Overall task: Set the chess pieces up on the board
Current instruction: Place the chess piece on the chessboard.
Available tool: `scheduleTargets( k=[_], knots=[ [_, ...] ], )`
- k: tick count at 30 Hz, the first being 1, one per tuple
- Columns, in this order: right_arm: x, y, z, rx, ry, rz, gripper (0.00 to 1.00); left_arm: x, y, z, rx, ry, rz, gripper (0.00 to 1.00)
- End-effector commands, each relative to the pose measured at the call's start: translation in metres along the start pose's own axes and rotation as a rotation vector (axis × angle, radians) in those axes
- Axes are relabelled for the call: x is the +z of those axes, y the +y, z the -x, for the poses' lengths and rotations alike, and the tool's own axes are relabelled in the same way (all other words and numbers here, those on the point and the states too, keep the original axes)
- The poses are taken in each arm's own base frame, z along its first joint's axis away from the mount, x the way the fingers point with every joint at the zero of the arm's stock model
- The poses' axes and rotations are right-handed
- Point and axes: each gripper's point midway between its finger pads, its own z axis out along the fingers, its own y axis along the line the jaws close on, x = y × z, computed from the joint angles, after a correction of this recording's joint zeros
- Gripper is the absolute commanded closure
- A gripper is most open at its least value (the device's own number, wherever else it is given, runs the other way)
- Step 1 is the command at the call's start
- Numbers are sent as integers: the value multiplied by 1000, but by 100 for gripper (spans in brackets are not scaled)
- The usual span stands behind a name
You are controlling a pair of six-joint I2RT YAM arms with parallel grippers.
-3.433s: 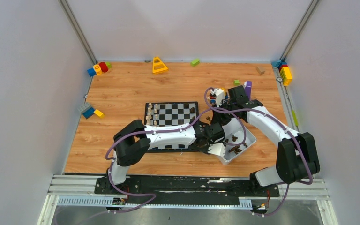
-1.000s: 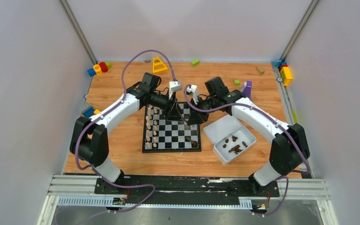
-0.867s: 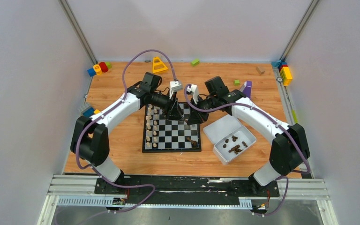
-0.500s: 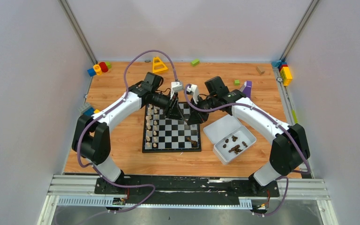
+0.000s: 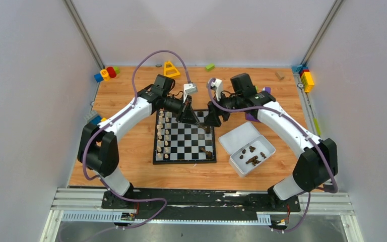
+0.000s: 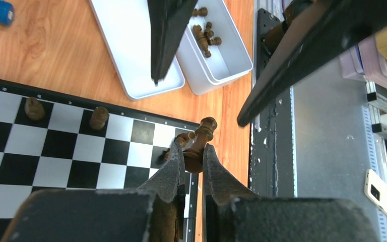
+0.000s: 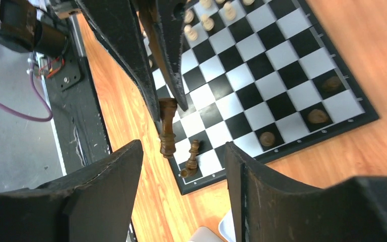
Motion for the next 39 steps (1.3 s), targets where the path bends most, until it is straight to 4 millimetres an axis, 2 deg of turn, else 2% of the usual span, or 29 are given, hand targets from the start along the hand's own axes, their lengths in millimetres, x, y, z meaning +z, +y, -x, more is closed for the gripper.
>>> scheduleTargets(
  k=[1, 6, 7, 8, 9, 10, 11, 12, 13, 19, 25, 39],
  knots=[
    [-42, 14, 58, -54, -186, 4, 36, -17, -19, 38, 71, -114, -7, 100],
    [-61, 17, 74, -61, -294, -11, 35, -19, -36, 55, 38, -204, -68, 100],
    [-63, 19, 76, -69, -312, -10, 35, -21, -39, 65, 85, -240, -74, 100],
    [-66, 23, 77, -81, -329, -2, 35, -21, -43, 64, 23, -248, -95, 100],
    [-67, 28, 78, -90, -342, 14, 35, -23, -45, 75, 79, -287, -100, 100],
    [-69, 32, 79, -95, -349, 33, 36, -22, -48, 73, 12, -293, -115, 100],
    [-70, 36, 80, -95, -351, 52, 36, -24, -50, 83, 62, -330, -121, 100],
    [-70, 39, 80, -92, -352, 66, 36, -24, -52, 82, 10, -342, -131, 100],
    [-70, 40, 80, -89, -352, 74, 37, -26, -57, 91, 20, -374, -145, 100],
    [-71, 49, 78, -65, -350, 124, 38, -30, -62, 99, 34, -487, -157, 100],
    [-72, 45, 75, -15, -353, 134, 40, -33, -66, 100, 71, -520, -161, 100],
    [-69, 46, 67, 30, -361, 196, 67, -36, -69, 102, 107, -550, -140, 100]
  ],
)
